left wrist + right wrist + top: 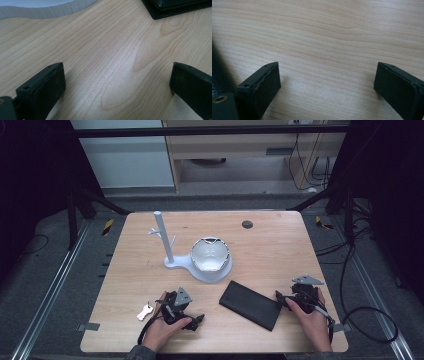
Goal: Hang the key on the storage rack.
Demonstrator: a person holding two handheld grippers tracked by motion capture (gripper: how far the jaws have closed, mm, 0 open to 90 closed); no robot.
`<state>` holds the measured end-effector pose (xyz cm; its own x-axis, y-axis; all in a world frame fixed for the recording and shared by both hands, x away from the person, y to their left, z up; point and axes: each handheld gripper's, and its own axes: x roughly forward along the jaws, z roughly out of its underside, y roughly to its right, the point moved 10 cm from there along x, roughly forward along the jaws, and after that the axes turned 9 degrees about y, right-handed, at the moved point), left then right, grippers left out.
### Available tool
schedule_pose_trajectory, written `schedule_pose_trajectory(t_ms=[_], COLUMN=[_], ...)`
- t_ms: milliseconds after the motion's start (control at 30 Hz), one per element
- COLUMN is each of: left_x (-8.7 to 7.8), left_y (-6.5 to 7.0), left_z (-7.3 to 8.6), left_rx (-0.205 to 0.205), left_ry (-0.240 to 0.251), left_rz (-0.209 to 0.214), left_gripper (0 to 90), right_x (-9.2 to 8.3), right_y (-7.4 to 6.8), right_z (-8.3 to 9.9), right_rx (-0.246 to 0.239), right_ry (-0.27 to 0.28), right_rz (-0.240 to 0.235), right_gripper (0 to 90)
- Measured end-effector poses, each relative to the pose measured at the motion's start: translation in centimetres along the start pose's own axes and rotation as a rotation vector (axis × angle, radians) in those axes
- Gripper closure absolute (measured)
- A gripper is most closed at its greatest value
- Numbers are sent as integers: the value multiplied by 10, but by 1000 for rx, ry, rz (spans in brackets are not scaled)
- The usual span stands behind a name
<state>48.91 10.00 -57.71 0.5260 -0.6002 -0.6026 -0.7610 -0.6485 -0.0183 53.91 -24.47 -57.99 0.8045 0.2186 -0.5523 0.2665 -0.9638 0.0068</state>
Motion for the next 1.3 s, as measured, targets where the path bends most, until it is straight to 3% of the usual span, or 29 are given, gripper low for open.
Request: schedule_pose_trajectory(t_ms=[33,133,233,300,400,467,500,600,633,700,1000,1033,1200,1300], left_x=[0,-7,-26,-37,-54,-60,-71,-82,-92,-98,-108,-109,-109,-110], left_y=[0,-3,-19,-27,-42,-48,-59,-69,-76,-77,-83,-82,-83,-82], left_z=[0,-6,-16,-22,-29,-29,-29,-28,-25,-22,2,11,35,42], left_rx=[0,-8,-8,-14,20,12,-9,-10,-37,-67,-59,-66,-73,-80], left_ry=[0,19,5,-23,-78,-95,-120,-140,-158,-160,-279,-328,-400,-403], left_rz=[0,-13,-50,-64,-117,-136,-156,-190,-203,-178,-179,-167,-171,-177], left_gripper=[67,45,57,65,80,84,84,101,102,152,468,506,568,566], right_x=[0,-1,-1,-2,-3,-3,-4,-4,-4,-4,-4,-4,-4,-5], right_y=[0,-1,-1,-2,-3,-5,-5,-5,-5,-5,-6,-7,-7,-7], right_z=[0,0,1,2,2,2,3,3,3,3,3,3,3,4], right_rx=[0,7,3,0,-2,1,1,0,-4,-6,-7,-8,-12,-9], right_ry=[0,0,-1,0,0,0,-2,-2,-3,-2,-2,-2,-3,-5], right_rz=[0,-2,-4,-10,-13,-20,-19,-20,-21,-23,-25,-28,-30,-29], right_gripper=[70,67,65,65,65,63,62,62,61,60,58,58,56,56])
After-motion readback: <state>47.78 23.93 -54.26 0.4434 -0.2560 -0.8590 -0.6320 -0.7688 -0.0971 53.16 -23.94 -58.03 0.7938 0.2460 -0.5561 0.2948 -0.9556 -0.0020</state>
